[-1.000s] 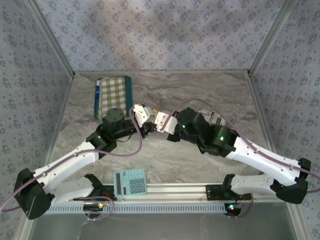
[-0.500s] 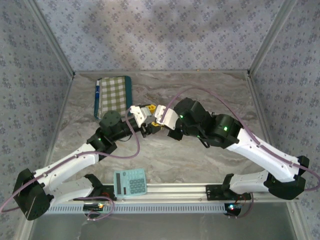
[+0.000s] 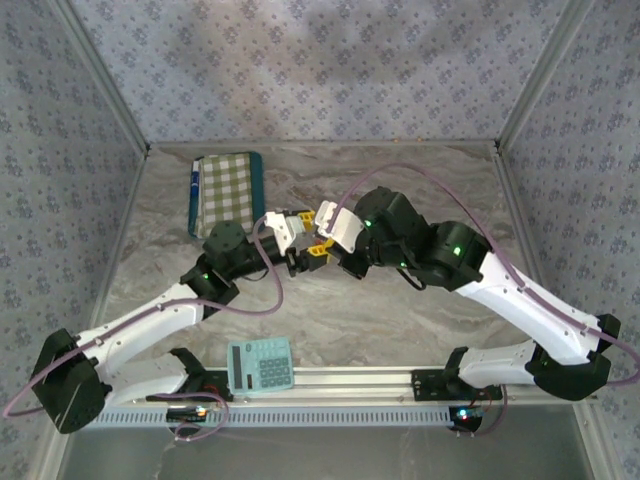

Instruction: Remove the keys from the keyring

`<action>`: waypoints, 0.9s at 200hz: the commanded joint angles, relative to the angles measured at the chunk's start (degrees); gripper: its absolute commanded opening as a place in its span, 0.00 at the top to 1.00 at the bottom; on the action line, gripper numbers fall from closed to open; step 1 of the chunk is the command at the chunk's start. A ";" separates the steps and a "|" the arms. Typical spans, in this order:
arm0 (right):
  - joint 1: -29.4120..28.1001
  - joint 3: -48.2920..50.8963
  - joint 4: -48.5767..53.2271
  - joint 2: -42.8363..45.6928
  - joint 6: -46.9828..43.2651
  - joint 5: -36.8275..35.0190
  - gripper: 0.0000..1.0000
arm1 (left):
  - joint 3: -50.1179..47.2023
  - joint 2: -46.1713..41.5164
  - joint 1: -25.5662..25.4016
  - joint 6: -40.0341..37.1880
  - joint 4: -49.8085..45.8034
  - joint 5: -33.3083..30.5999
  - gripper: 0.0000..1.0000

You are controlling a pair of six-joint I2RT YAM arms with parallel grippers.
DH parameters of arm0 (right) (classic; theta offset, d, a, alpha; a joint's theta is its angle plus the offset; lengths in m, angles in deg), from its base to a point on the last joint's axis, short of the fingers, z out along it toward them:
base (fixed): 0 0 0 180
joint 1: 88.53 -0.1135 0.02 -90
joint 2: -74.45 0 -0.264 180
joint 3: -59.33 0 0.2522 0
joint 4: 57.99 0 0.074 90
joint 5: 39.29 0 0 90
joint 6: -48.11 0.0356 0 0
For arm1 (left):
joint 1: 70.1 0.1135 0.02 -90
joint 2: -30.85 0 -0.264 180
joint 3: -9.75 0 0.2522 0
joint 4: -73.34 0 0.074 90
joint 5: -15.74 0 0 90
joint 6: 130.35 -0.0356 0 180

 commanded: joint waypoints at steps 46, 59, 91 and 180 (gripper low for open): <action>2.18 -1.29 -2.02 -0.27 3.83 2.11 1.00 | -0.39 0.75 -2.43 3.18 11.14 3.06 0.45; 2.35 -1.33 -2.02 -0.22 4.17 2.19 1.00 | -0.30 0.94 -2.50 2.99 11.48 2.59 0.45; 3.08 -1.27 -2.89 0.26 5.23 2.53 1.00 | -0.47 1.98 -2.97 2.54 12.75 0.82 0.43; 4.27 -1.07 -3.86 1.29 7.02 4.51 1.00 | -1.55 2.44 -2.71 2.25 14.76 -3.08 0.61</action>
